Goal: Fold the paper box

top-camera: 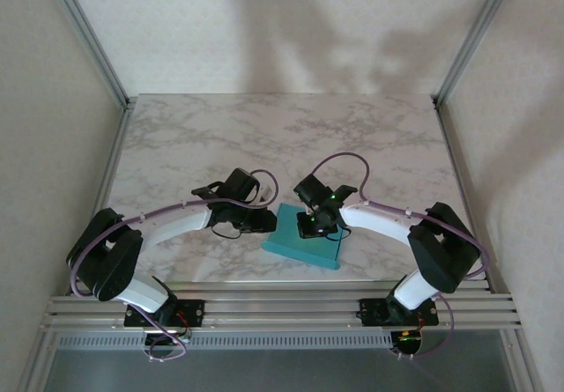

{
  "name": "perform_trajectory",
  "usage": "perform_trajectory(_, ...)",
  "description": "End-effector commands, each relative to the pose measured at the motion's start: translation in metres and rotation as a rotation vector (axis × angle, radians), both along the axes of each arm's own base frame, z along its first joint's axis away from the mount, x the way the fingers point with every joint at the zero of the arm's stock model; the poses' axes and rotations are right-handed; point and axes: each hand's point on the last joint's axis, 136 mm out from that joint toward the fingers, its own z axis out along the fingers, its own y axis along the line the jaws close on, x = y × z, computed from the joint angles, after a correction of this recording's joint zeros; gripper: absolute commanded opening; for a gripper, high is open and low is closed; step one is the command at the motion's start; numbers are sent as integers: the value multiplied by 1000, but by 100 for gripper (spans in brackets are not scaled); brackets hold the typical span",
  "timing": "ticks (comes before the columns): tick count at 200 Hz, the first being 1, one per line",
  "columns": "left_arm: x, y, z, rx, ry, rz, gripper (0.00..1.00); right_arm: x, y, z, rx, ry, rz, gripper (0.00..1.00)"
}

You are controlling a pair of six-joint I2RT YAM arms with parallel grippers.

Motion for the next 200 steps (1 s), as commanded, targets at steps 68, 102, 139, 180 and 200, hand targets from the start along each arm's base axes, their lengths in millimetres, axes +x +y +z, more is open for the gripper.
perform_trajectory(68, 2, -22, -15, -83, 6, 4, 26, 11, -4, -13, -57, -79, -34, 16)
perform_trajectory(102, 16, -17, -7, -98, -46, 65, 27, 37, 8, -2, -27, -156, 31, 16)
perform_trajectory(139, 37, 0, 14, -150, -132, 163, 28, 71, 30, 18, 24, -204, 119, 18)
perform_trajectory(180, 55, 25, 32, -159, -238, 233, 39, 85, 50, 38, 76, -232, 159, 29)
perform_trajectory(200, 58, 37, 30, -150, -255, 252, 47, 74, 46, 52, 121, -228, 134, 37)
